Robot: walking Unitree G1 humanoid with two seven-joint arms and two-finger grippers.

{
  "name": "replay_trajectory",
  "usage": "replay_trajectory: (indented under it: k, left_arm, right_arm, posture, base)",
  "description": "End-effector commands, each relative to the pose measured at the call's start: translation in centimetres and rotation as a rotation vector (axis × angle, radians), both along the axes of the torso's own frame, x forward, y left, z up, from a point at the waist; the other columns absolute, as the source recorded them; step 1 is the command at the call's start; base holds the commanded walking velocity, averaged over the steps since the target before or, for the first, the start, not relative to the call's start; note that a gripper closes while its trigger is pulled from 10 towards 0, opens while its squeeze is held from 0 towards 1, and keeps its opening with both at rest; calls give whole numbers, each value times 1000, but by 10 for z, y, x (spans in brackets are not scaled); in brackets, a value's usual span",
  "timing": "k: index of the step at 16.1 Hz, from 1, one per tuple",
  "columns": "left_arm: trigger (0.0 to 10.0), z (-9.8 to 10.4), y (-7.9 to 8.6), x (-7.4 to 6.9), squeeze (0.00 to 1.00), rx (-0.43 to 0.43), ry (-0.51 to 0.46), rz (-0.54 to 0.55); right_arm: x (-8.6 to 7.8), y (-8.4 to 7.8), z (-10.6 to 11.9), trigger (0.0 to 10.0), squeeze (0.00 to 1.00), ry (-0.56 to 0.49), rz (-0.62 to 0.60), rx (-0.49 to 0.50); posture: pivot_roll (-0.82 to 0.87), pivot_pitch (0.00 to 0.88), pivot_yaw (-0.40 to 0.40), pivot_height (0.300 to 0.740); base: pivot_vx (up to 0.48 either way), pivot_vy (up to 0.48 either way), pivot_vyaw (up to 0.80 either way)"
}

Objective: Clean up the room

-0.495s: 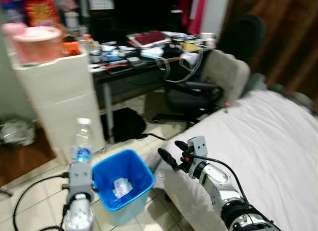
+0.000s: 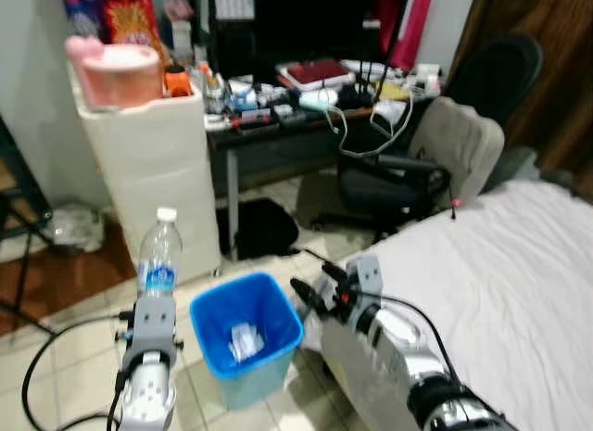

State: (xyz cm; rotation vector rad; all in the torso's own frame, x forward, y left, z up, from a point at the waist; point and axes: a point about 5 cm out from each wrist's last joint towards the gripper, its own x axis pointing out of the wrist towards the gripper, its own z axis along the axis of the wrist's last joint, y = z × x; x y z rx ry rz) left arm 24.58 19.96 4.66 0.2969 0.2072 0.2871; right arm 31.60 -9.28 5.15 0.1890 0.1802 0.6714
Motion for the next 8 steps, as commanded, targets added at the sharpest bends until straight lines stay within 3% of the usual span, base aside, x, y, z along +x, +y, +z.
replay_trajectory:
  k: [1, 4, 5, 8]
  left_arm:
    - [10000, 11, -12, 3, 0, 7, -59, -22]
    - [10000, 10, -10, 0, 0, -36, -64, 2]
    - [10000, 10, -6, -1, 0, -78, -80, 31]
    - [10000, 9, 0, 1, 0, -47, -60, 67]
  right_arm:
    - [2, -6, -2, 10000, 0, 18, -23, -11]
    - [2, -5, -1, 10000, 0, 19, -15, -16]
    - [3, -4, -1, 10000, 0, 20, -4, -21]
    - [2, 5, -2, 10000, 0, 19, 55, -71]
  posture:
    - [270, 0, -84, 740]
    - [278, 0, -89, 740]
    - [283, 0, -94, 740]
    - [295, 0, -107, 740]
  base:
    - [0, -480, 0]
    - [0, -474, 0]
    - [0, 0, 0]
    - [0, 0, 0]
